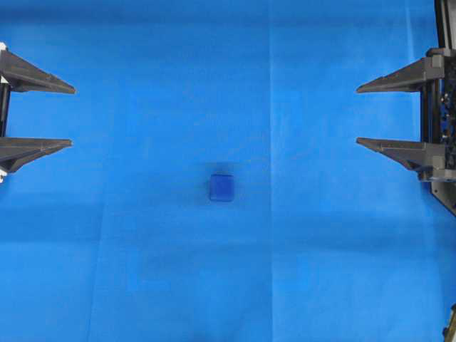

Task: Handover the blue block to the right arm after grasping it with the left arm, then place it in the designated position.
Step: 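Open both grippers and move the left gripper toward the blue cube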

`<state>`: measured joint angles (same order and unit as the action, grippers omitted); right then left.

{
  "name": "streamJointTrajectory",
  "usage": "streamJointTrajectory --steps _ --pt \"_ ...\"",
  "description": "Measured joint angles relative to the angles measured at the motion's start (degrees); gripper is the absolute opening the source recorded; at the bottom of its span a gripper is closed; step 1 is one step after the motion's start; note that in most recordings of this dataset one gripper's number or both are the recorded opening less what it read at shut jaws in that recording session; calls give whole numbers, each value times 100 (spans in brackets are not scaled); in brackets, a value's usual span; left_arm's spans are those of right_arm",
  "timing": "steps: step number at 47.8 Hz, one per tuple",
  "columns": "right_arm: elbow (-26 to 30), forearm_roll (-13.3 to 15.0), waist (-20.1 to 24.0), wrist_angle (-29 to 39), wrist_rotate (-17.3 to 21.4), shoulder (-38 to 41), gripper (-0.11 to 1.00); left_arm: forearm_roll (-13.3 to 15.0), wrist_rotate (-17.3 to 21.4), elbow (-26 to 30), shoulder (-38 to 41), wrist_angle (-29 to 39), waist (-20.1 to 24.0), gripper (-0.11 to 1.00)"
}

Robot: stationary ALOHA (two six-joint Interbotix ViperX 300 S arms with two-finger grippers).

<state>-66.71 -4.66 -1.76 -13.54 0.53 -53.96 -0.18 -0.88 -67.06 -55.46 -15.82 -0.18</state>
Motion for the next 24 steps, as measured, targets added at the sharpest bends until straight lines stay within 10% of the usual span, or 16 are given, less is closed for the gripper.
streamJointTrajectory --steps 24 --pt "9 0 0 -9 0 97 96 9 0 352 1046 -378 0 93"
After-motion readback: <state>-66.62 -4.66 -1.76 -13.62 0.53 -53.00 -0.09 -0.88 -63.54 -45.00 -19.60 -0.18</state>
